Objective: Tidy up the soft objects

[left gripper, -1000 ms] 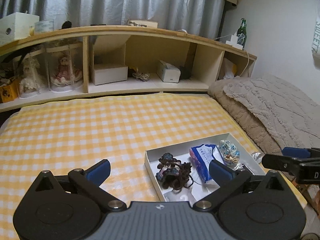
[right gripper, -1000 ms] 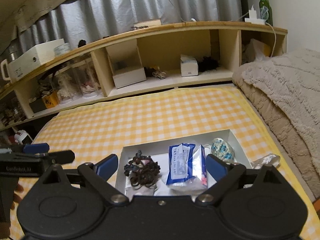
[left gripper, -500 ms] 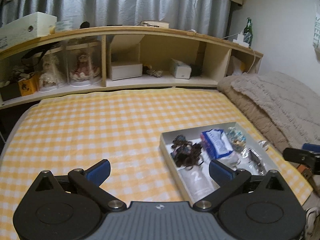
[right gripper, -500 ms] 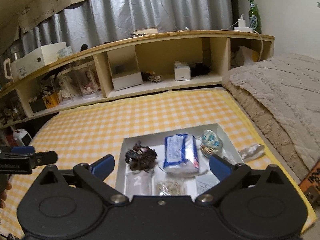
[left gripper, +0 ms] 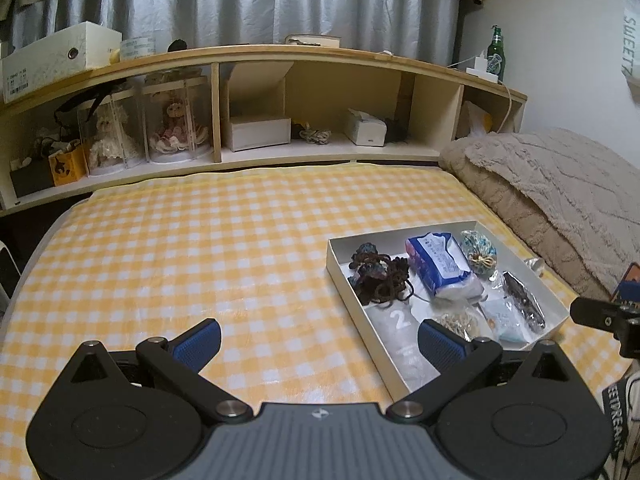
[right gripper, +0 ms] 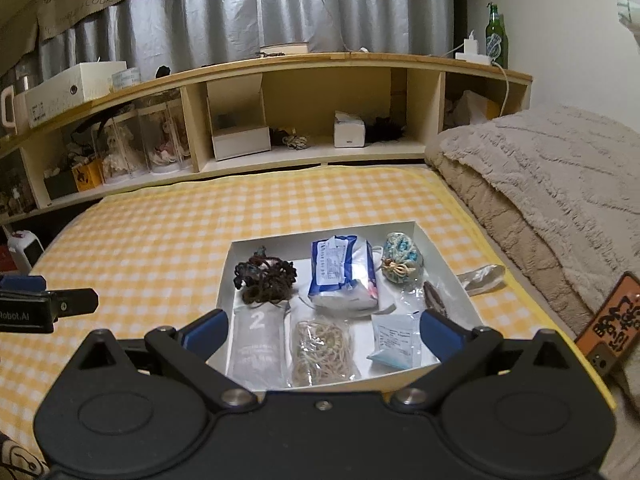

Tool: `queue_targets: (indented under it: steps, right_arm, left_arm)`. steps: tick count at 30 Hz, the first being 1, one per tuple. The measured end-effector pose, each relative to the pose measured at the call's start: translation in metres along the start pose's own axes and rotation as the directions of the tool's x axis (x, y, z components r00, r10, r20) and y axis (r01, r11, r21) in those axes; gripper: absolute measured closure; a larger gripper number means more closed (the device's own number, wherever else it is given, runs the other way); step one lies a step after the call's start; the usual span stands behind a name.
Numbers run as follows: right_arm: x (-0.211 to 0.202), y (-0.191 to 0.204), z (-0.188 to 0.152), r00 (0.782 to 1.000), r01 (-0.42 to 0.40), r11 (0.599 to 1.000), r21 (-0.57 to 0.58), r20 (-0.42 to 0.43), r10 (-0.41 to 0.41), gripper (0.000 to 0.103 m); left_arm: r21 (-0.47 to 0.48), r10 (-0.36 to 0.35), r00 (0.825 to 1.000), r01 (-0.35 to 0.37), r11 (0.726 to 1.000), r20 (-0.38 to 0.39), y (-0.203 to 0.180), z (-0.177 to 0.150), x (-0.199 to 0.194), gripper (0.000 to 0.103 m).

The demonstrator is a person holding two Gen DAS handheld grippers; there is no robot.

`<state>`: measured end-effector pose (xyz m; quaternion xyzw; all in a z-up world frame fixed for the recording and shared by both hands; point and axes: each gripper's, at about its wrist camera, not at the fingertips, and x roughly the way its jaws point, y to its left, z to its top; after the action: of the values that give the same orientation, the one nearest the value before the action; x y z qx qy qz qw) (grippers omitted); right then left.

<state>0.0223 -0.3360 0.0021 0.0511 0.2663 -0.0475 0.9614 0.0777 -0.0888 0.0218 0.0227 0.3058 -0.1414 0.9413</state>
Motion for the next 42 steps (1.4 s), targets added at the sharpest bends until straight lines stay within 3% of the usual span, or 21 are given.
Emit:
queue_targets:
  steps: [12,42]
  right_arm:
    - [-0.01,0.013,-0.018,0.997,0.072,0.996,-0.056,0.013,-0.071,0.0]
    - [-0.009,0.013,-0.024,0.998,0.069,0.997,-0.035,0.012,-0.069,0.0]
  left_arm:
    - [0.032,0.019,1.0,-0.019,0.999,0.009,-0.003,-0.019,-0.003,0.0]
    - [0.029,0.012,1.0,-0.013,1.0,0.005,-0.006,-0.027,-0.004,0.0]
